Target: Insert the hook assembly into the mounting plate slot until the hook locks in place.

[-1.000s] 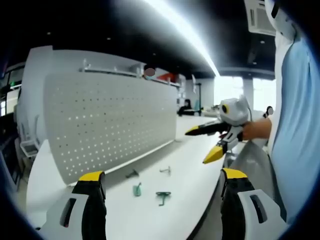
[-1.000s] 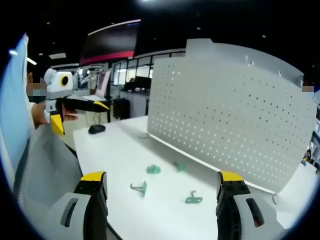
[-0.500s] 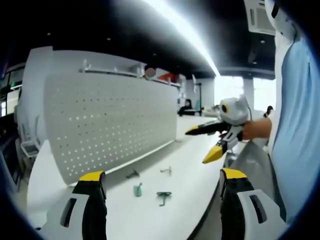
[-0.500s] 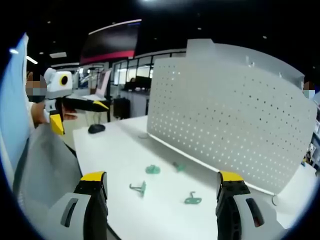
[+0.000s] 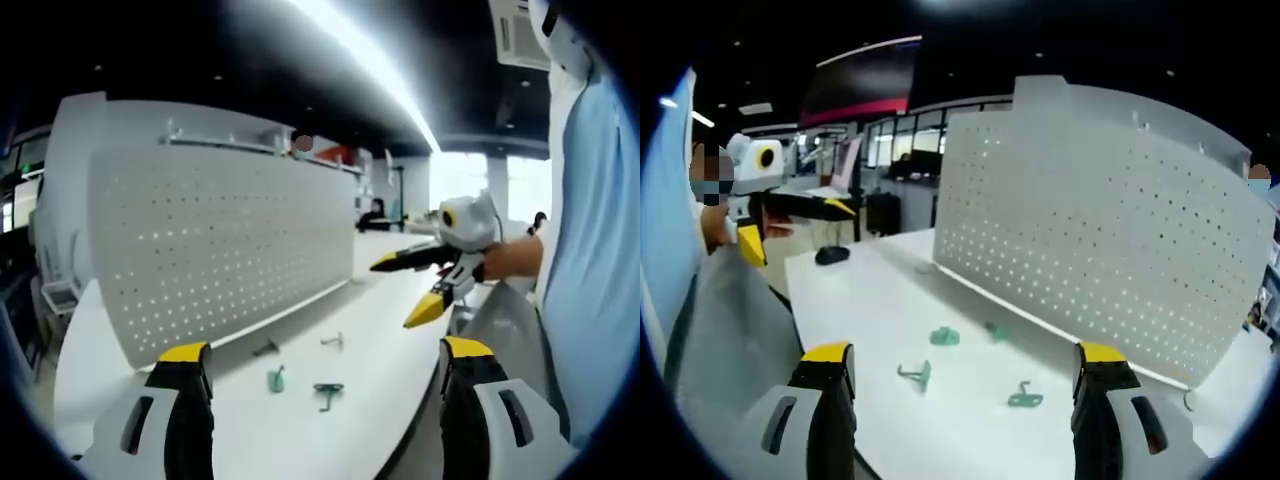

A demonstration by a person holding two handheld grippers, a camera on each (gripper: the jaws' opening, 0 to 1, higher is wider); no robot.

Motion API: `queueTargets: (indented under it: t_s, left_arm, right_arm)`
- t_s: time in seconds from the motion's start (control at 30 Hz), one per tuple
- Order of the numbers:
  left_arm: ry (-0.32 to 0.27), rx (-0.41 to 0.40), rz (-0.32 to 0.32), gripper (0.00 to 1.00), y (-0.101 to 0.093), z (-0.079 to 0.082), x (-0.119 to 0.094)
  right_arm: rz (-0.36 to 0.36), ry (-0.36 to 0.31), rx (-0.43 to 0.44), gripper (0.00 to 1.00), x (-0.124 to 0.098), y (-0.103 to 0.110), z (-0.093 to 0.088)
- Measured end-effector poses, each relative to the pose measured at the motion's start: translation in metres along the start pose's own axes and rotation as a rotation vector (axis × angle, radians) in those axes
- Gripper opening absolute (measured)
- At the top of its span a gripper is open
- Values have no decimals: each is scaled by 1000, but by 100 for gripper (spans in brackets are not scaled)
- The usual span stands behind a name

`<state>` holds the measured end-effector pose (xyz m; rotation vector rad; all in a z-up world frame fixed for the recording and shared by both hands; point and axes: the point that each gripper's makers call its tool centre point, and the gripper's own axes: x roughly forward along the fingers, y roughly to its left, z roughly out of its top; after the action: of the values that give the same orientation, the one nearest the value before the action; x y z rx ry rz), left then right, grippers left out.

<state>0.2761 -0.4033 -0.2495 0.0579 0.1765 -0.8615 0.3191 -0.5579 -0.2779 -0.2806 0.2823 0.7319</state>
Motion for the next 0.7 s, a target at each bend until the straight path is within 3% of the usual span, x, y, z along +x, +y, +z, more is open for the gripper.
queueTargets:
  t_s: [0.33,0.7]
  left_arm:
    - [-1,-7,0,96,1,-1,0]
    - [0,-16,3,95,4,-2,0]
  right_arm:
    - [9,18,3,91,2,0,-6]
    - [43,20,-21,90,16,0,3]
